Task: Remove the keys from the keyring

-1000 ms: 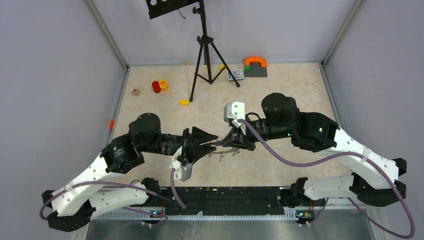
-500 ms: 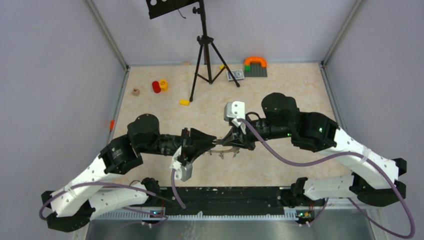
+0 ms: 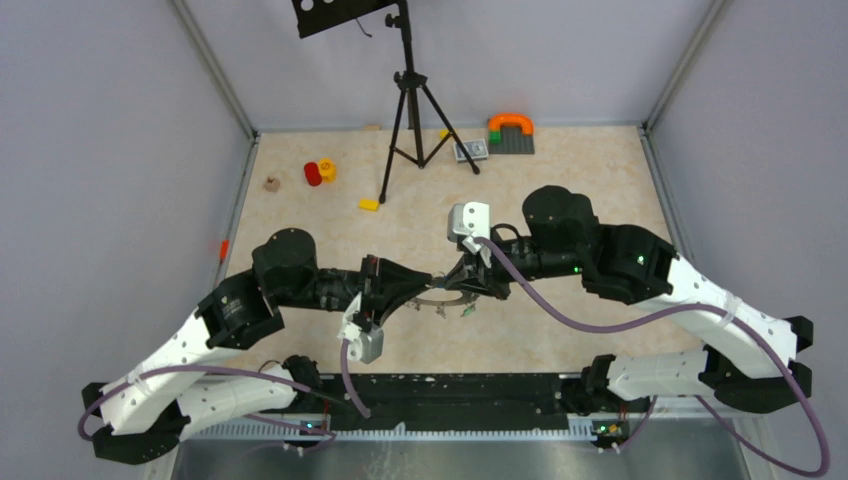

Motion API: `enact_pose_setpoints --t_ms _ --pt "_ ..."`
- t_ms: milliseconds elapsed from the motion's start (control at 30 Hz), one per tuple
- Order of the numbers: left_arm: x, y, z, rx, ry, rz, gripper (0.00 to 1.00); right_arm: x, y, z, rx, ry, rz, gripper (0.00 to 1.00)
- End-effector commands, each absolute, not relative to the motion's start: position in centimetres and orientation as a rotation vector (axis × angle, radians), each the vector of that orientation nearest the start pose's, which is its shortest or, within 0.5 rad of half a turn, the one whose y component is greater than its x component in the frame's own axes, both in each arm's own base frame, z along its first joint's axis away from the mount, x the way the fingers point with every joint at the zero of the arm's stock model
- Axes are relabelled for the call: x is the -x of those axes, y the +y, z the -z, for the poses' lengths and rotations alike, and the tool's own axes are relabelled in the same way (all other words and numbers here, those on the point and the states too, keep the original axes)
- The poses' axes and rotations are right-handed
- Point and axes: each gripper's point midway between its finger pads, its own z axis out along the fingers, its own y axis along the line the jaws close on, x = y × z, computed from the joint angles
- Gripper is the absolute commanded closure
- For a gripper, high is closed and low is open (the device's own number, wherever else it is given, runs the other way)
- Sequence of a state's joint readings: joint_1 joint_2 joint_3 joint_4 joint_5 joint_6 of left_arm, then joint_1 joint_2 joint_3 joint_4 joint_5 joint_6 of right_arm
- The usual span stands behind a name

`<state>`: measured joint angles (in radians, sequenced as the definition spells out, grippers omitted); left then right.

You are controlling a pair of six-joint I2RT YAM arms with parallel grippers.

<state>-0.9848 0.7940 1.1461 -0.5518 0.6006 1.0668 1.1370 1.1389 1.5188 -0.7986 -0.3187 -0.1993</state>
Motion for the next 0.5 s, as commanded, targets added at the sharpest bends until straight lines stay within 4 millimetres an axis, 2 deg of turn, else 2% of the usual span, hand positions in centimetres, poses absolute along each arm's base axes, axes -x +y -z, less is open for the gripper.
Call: enact_pose_setpoints --t_ms 0,67,167,333,467 --pt "-9.8 -26.4 -38.6 -1.662 0.520 0.438 0.88 -8.6 31.1 -38.4 1.442 1.398 -0.929 1.00" --pt "-9.7 -26.4 -38.6 -1.662 0.522 0.443 0.91 -8.9 31.2 -38.0 1.445 1.409 -0.910 1.00" --pt "-9.8 -26.4 -38.3 -1.663 0.535 0.451 1.00 -9.6 31.3 -37.5 1.435 1.416 -0.875 1.00" --pt "-10.0 -26.4 -38.2 -1.652 0.567 0.459 1.00 -10.3 31.4 -37.0 1.407 1.415 -0.843 1.00" --pt "-10.3 -26.3 -37.9 -1.646 0.608 0.459 1.00 -10.6 31.4 -37.2 1.380 1.397 -0.836 0.85"
